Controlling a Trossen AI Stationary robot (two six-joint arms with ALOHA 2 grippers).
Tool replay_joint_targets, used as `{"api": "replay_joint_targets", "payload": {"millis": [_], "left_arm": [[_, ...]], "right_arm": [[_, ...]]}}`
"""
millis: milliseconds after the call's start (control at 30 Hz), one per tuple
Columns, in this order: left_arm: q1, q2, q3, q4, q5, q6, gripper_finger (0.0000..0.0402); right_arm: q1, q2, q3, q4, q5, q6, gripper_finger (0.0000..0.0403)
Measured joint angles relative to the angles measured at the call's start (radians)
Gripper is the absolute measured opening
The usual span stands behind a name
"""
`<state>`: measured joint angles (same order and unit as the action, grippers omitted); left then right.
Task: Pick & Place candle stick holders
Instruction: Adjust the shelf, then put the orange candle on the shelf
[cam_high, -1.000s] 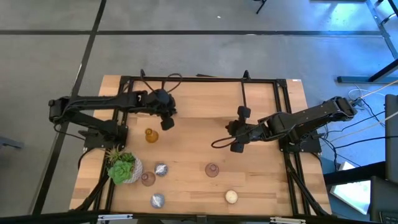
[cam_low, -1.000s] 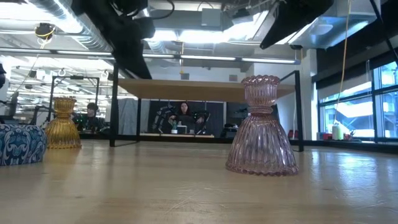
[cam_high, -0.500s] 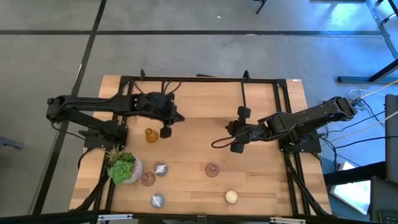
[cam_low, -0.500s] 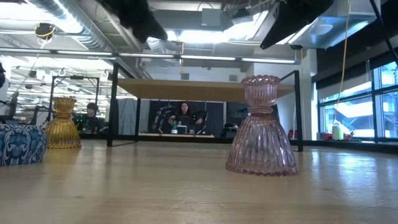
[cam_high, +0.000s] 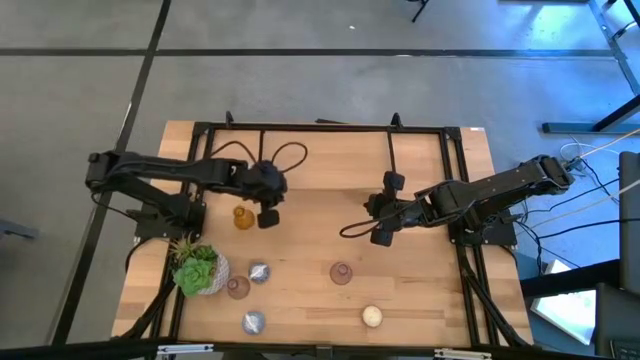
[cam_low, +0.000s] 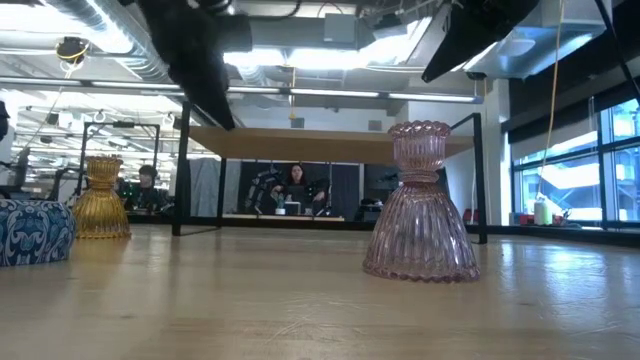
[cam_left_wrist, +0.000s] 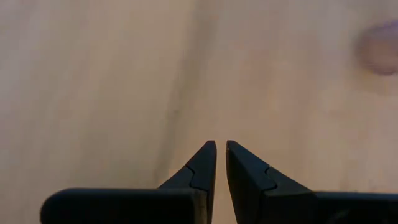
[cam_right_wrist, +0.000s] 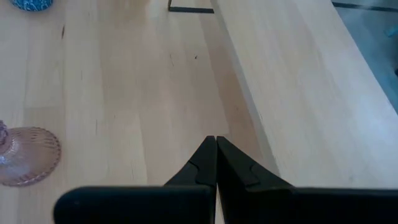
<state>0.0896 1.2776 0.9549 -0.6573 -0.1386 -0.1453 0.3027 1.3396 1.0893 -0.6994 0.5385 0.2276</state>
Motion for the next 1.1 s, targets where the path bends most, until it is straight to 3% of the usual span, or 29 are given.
{"api": "replay_joint_targets", "payload": {"millis": [233, 467, 733, 933, 1000, 1100], "left_arm": [[0.059, 0.06, 0.047, -0.013, -0.027, 0.031, 0.0031], [0.001, 0.051, 0.093, 0.078, 0.046, 0.247, 0.0031], [-0.18, -0.125, 0.071, 0.313, 0.084, 0.448, 0.0031], [-0.301, -0.284, -0.041, 0.457, 0.135, 0.473, 0.0031], [-0.323, -0.337, -0.075, 0.496, 0.134, 0.473, 0.0031], [-0.334, -0.403, -0.121, 0.597, 0.133, 0.474, 0.0031]], "right_arm": [[0.0, 0.0, 0.0, -0.001, 0.0, -0.004, 0.0003], [0.0, 0.0, 0.0, -0.001, 0.0, -0.007, 0.0003], [0.041, 0.0, 0.0, 0.056, -0.031, -0.074, 0.0003], [0.158, 0.0, -0.089, 0.293, -0.145, -0.155, 0.0003], [0.214, 0.001, -0.151, 0.381, -0.128, -0.141, 0.0003], [0.289, 0.001, -0.247, 0.526, 0.017, -0.105, 0.0003]]}}
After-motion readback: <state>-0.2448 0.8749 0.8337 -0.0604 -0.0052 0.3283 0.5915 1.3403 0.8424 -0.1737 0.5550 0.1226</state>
